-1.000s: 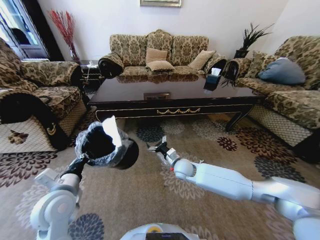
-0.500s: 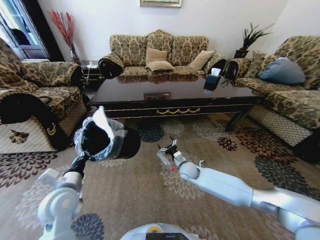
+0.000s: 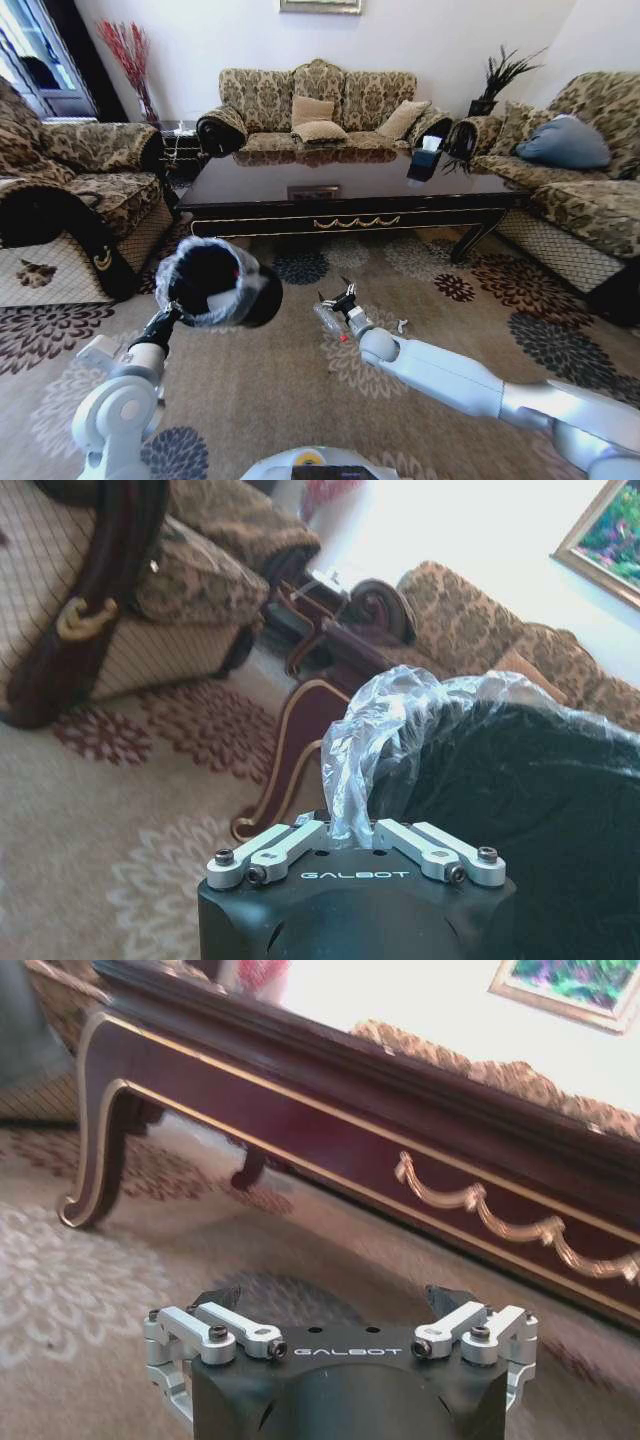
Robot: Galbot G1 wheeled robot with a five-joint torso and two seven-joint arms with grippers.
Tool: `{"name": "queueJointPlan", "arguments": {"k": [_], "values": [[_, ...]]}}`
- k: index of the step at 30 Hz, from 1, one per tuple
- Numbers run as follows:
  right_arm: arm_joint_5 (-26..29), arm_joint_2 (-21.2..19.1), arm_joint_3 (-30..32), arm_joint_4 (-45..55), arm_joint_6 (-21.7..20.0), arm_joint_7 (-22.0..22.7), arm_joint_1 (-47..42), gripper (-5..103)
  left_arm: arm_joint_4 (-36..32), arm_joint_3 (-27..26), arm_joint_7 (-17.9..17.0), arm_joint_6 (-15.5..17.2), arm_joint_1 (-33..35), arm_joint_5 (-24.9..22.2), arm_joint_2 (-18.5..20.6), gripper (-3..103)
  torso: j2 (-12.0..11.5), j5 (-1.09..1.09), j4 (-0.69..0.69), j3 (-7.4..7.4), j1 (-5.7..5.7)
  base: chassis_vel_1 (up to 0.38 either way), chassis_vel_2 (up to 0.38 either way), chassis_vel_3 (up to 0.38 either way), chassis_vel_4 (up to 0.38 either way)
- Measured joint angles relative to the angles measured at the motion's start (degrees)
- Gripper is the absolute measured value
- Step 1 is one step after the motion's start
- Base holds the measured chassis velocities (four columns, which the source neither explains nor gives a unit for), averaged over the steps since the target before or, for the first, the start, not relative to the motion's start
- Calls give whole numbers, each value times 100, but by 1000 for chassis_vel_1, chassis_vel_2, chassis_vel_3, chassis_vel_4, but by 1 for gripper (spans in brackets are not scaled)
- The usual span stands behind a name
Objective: Move to the front of the table and pick up the trash from the floor, then place it into the trash bin.
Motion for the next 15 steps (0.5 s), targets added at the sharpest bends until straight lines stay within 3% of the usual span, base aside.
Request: {"name": "queueJointPlan", "arguments": {"k": [9,15], "values": [[843,337,593,-1031,-412,114,-359,100,65,-54,-377,162,9,158,45,3,0,0,3,0,0,0,0,0,0],[783,455,741,-1368,-386,-64,-680,100,-54,-63,-507,232,-32,111,9,3,0,2,-1,0,0,0,0,0,0]]}}
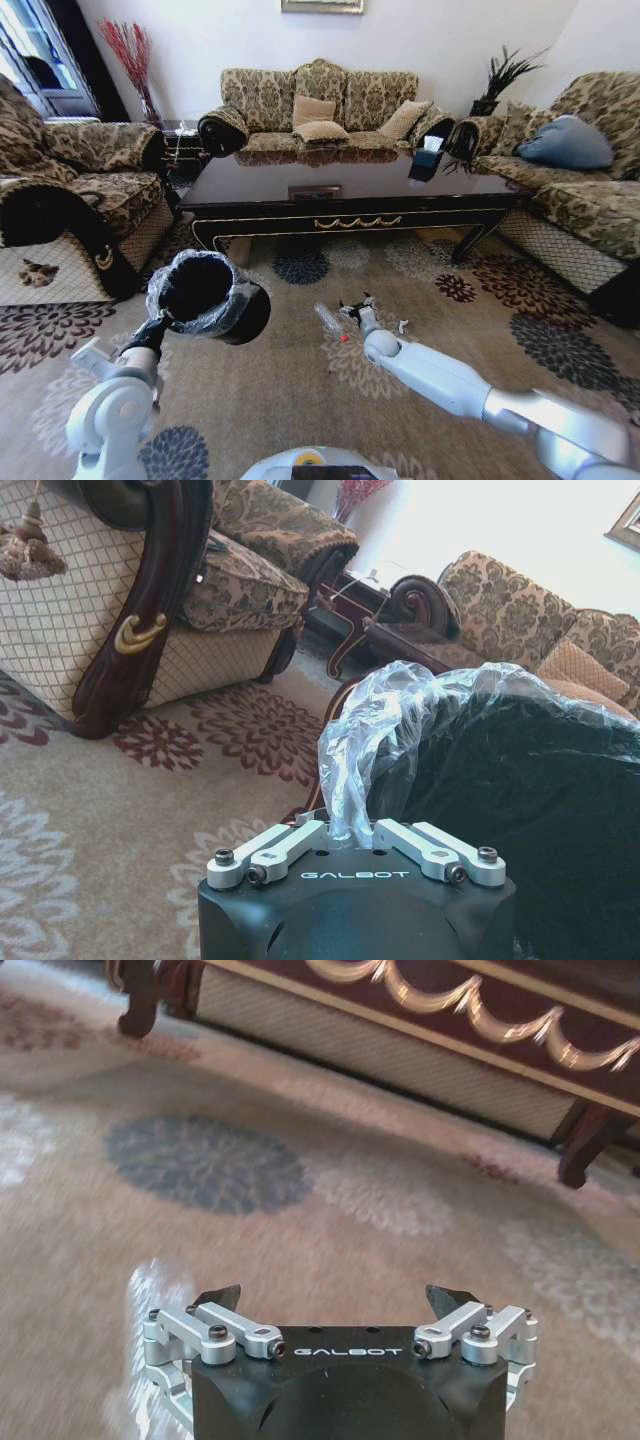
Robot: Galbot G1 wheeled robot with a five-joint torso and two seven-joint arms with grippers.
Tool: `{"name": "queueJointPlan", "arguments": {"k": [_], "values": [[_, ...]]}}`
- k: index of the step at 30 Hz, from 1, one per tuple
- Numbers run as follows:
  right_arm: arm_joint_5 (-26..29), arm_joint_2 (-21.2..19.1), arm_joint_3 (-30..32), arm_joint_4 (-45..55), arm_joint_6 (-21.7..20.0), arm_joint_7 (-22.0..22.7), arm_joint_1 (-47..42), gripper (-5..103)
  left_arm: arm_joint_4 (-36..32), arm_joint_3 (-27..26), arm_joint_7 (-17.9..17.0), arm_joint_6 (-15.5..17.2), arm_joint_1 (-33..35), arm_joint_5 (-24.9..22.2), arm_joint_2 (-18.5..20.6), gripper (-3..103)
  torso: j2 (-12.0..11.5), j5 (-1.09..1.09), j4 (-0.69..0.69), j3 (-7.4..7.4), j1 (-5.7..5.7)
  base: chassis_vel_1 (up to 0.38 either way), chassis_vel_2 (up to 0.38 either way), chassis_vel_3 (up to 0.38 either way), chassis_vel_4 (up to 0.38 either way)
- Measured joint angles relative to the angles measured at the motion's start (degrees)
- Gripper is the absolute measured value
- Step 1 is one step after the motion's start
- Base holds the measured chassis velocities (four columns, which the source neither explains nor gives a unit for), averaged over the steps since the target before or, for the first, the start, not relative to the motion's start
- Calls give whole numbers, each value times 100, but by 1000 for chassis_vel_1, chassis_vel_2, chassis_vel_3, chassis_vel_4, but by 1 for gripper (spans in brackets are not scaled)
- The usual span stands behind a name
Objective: Move to the front of the table and pick up the trash from the floor, then place it into the trash bin.
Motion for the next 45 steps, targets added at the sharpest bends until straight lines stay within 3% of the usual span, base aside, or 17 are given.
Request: {"name": "queueJointPlan", "arguments": {"k": [7,18,31,36,45], "values": [[-265,136,-236,-321,47,-276,-196,100,-300,-203,-80,73,18,-247,65,3,0,-1,1,0,0,0,0,0,0],[-56,514,-254,-995,43,-616,-60,100,-414,-515,-71,82,85,-399,182,3,0,-3,2,0,0,0,0,0,0],[-228,1876,-476,-2912,461,-1545,267,100,-426,-533,-59,98,176,-290,181,3,0,-2,4,0,0,0,0,0,0],[-312,2145,-357,-3493,463,-1556,335,100,-424,-497,-58,107,182,-271,180,3,0,-3,1,0,0,0,0,0,0],[-341,2082,-219,-3449,461,-1419,310,100,-428,-427,-53,109,173,-250,137,3,0,-2,1,0,0,0,0,0,0]]}}
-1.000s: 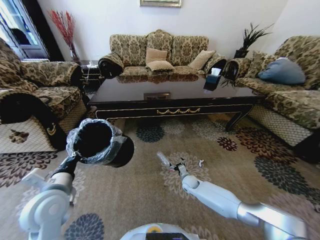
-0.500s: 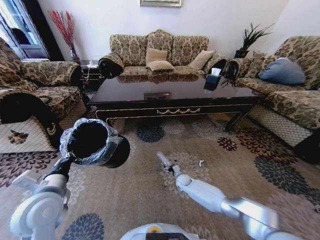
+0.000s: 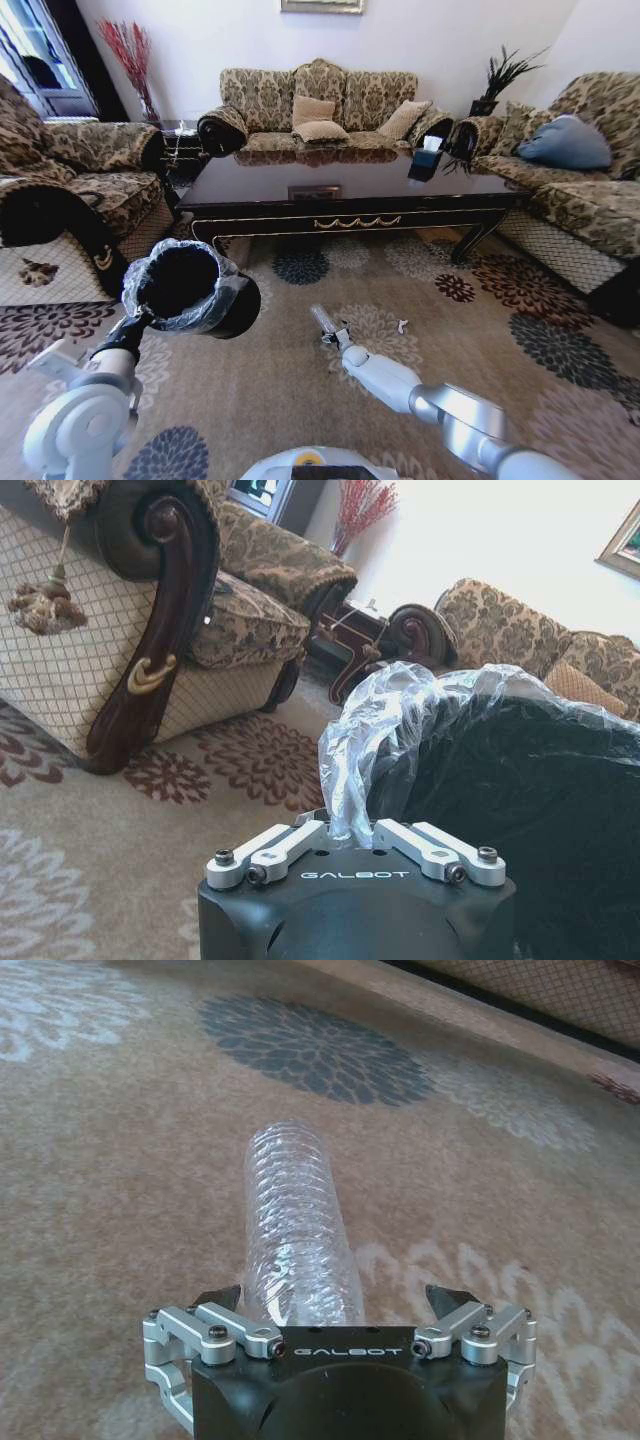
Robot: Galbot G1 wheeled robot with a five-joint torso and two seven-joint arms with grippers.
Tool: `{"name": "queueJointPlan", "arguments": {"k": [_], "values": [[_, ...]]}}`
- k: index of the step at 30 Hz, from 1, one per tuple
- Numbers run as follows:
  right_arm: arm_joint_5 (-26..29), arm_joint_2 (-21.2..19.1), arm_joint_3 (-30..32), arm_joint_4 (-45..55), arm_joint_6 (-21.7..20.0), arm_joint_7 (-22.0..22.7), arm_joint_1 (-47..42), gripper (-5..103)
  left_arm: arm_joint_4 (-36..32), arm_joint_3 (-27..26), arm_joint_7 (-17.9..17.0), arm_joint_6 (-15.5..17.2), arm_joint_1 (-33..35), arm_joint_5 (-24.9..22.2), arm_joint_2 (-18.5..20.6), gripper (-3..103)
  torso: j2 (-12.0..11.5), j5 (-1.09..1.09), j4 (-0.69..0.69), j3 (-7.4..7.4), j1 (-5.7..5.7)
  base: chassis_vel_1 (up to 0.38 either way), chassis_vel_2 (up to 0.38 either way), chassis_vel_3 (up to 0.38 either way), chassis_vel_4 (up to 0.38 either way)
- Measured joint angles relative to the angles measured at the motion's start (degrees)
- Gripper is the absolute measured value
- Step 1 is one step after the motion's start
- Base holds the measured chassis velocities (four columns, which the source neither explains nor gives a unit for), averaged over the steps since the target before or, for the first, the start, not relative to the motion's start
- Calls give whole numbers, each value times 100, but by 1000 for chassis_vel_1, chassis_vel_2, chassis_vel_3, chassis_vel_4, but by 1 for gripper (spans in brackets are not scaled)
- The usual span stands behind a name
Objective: Move to the front of the table and pick up the trash from the floor, then place it into the trash bin.
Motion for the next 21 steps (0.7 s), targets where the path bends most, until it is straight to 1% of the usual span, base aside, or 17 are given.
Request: {"name": "queueJointPlan", "arguments": {"k": [1,2,4,5,7,8,10,11,12,13,17,18,19,20,21], "values": [[-7,-7,14,0,-2,0,-9,100,-2,10,1,0,8,17,-12,3,0,0,0,0,0,0,0,0,0],[-20,-14,27,0,-4,-4,-21,103,-6,12,1,0,16,27,-17,3,0,0,1,0,0,0,0,0,0],[-36,-20,36,0,-5,-14,-33,103,-11,12,1,0,22,31,-18,3,0,0,1,0,0,0,0,0,0],[-50,-25,46,2,-6,-37,-45,100,-23,9,1,0,33,35,-17,3,0,0,1,0,0,0,0,0,0],[-61,-47,49,35,-7,-86,-66,90,-38,-4,1,0,50,39,-11,3,0,1,1,0,0,0,0,0,0],[-61,-47,49,35,-7,-86,-66,90,-38,-4,1,0,50,39,-11,3,0,1,1,0,0,0,0,0,0],[-98,-94,47,113,-9,-124,-92,79,-64,-14,1,1,68,41,-7,3,0,1,1,0,0,0,0,0,0],[-108,-123,40,155,-11,-131,-104,79,-72,-20,1,1,73,41,-5,3,0,1,1,0,0,0,0,0,0],[-122,-165,32,213,-15,-136,-117,74,-78,-26,1,1,77,42,-4,3,0,1,1,0,0,0,0,0,0],[-122,-165,32,213,-15,-136,-117,74,-78,-26,1,1,77,42,-4,3,0,1,1,0,0,0,0,0,0],[-221,-312,6,370,-5,-142,-141,52,-94,-27,-1,2,91,43,-18,3,0,1,1,0,0,0,0,0,0],[-221,-312,6,370,-5,-142,-141,52,-94,-27,-1,2,91,43,-18,3,0,1,1,0,0,0,0,0,0],[-297,-350,3,394,26,-144,-148,47,-95,-25,-3,1,92,45,-27,3,0,1,1,0,0,0,0,0,0],[-388,-392,1,412,73,-150,-158,47,-95,-21,-5,2,92,45,-31,3,0,1,1,0,0,0,0,0,0],[-456,-427,0,423,112,-170,-167,42,-95,-19,-6,1,92,46,-33,3,0,1,1,0,0,0,0,0,0]]}}
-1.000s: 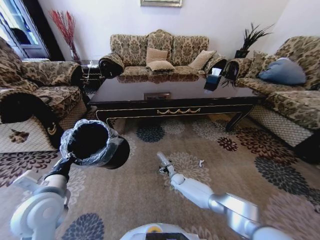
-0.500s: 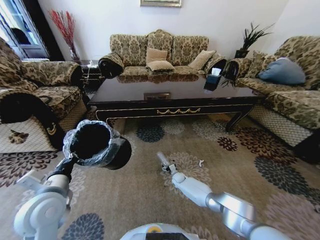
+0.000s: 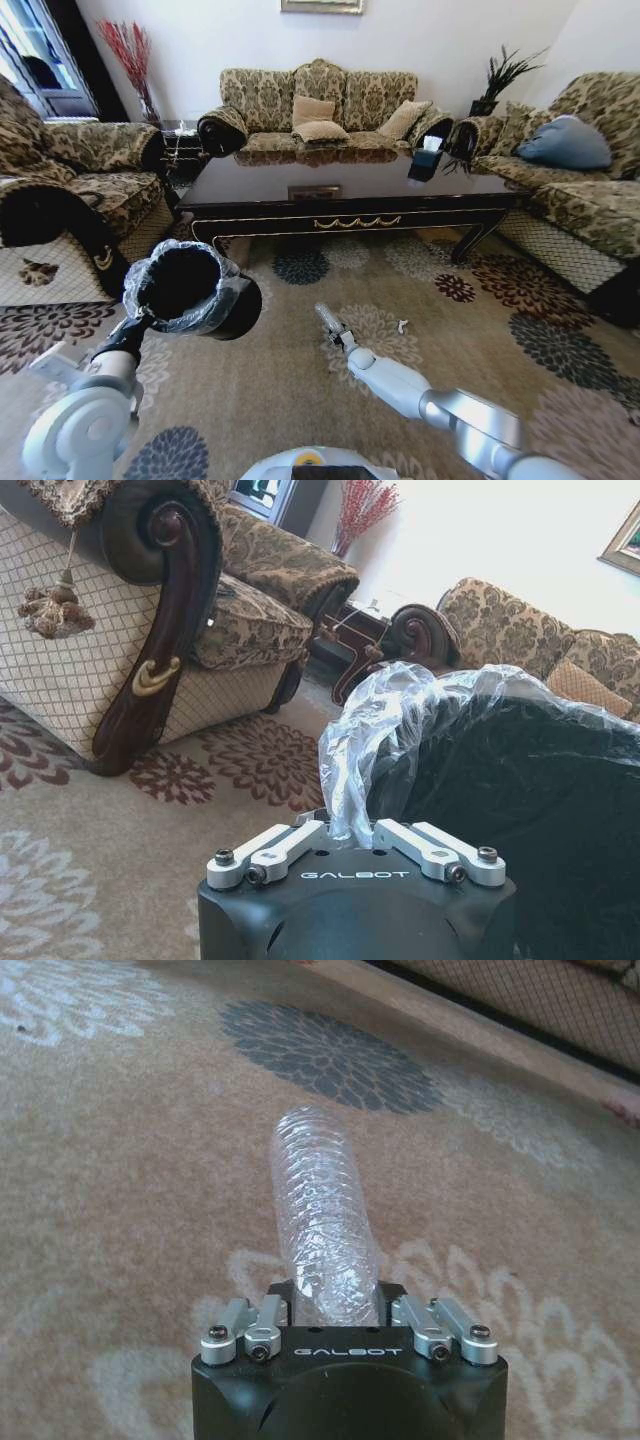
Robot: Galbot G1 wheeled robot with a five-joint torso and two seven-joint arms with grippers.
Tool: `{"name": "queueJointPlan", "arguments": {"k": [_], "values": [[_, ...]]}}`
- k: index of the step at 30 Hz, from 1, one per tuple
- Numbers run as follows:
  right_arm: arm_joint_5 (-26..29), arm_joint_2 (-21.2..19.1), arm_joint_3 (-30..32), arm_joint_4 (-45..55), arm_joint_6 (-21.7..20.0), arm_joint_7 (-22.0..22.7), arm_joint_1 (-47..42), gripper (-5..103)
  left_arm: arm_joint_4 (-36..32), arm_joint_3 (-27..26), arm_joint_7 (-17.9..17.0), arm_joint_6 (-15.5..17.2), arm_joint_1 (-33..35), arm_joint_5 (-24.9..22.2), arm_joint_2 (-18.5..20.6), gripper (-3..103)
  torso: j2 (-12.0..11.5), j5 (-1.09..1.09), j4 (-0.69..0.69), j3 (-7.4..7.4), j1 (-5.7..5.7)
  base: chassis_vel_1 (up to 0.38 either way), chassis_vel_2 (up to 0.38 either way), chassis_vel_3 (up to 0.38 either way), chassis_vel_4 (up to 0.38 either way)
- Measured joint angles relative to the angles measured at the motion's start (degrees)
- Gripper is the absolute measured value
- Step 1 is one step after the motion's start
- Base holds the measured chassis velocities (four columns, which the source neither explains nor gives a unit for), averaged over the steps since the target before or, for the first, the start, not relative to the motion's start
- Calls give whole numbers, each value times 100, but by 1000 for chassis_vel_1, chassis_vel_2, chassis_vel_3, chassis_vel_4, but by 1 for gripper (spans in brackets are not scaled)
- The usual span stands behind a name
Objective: Move to the front of the table and pick up the trash from the floor, then place it into the trash bin.
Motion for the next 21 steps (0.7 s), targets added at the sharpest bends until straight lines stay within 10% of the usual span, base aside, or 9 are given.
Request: {"name": "queueJointPlan", "arguments": {"k": [12,21], "values": [[-192,-921,259,1220,395,-44,-51,24,163,98,-9,0,-24,107,2,3,0,-1,-1,0,0,0,0,0,0],[229,-2084,216,4093,417,101,66,24,671,281,-58,48,-108,470,-6,3,0,0,0,0,0,0,0,0,0]]}}
